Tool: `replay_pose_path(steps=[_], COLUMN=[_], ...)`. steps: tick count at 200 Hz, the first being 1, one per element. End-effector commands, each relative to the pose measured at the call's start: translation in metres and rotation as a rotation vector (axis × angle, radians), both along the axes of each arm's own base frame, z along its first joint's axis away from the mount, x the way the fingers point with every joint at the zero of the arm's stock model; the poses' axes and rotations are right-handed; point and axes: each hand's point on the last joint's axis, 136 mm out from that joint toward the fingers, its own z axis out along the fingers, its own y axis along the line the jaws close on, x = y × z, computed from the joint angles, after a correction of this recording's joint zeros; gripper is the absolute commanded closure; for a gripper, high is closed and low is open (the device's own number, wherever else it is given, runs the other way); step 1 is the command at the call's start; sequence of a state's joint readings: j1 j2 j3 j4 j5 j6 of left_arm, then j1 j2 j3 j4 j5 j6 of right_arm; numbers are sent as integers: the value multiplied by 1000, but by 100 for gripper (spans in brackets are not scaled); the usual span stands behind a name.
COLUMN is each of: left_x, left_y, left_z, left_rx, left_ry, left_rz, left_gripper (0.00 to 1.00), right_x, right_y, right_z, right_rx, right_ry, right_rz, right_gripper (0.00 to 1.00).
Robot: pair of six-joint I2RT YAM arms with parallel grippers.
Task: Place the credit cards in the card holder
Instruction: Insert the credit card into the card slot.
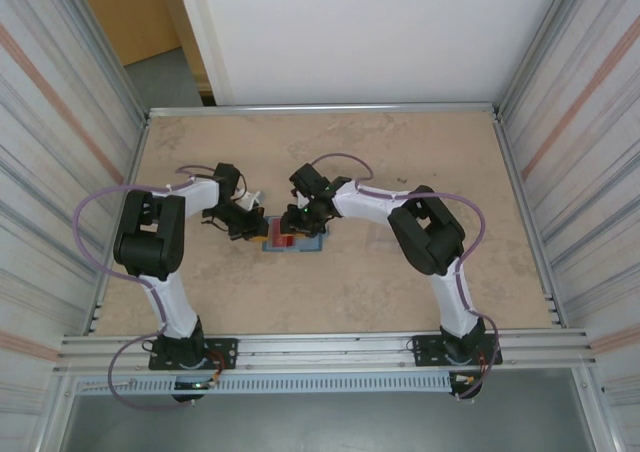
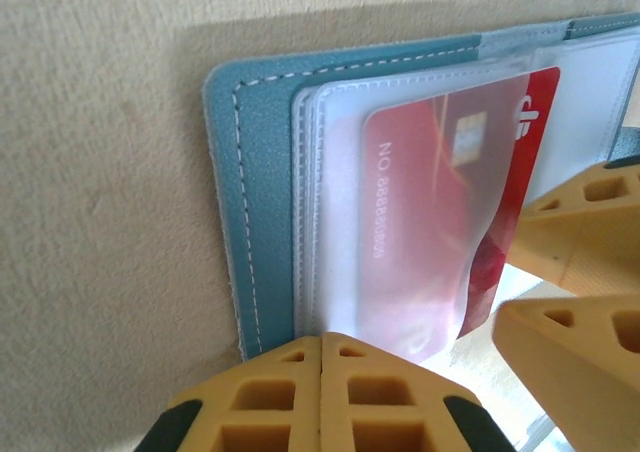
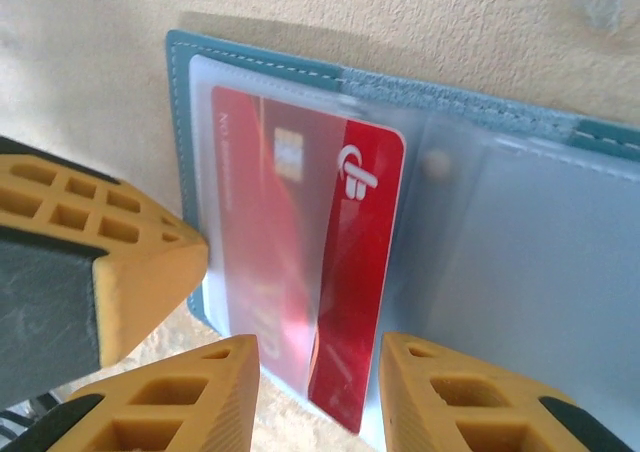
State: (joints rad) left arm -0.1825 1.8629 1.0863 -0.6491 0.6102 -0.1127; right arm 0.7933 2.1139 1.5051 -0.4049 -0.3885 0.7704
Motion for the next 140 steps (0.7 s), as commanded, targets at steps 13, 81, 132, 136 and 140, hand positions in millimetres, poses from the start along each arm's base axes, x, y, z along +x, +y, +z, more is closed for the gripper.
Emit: replay_pose_path(steps=[13,81,132,136,140], left_x=[0,0,0,1,1], left_y=[1,0,0,0,0], left_z=[-2,-2,0,0,0], left_rx=[2,3,0,-2,-4], left_ry=[11,14,9,7,5], left_rz=[-5,-5,-6,-5,-6], left_gripper=[100,100,100,100,100], right_x=[0,5,4,3,3], right_y=[-15,-31,-20,-19,-19], right_z=[23,-1,-13,-14,-15], right_rx=[-12,-42,-31,-31,-34], right_ry=[-38,5,26,29,30], right_rz=[7,-25,-6,-4,-2], right_gripper=[60,100,100,100,100])
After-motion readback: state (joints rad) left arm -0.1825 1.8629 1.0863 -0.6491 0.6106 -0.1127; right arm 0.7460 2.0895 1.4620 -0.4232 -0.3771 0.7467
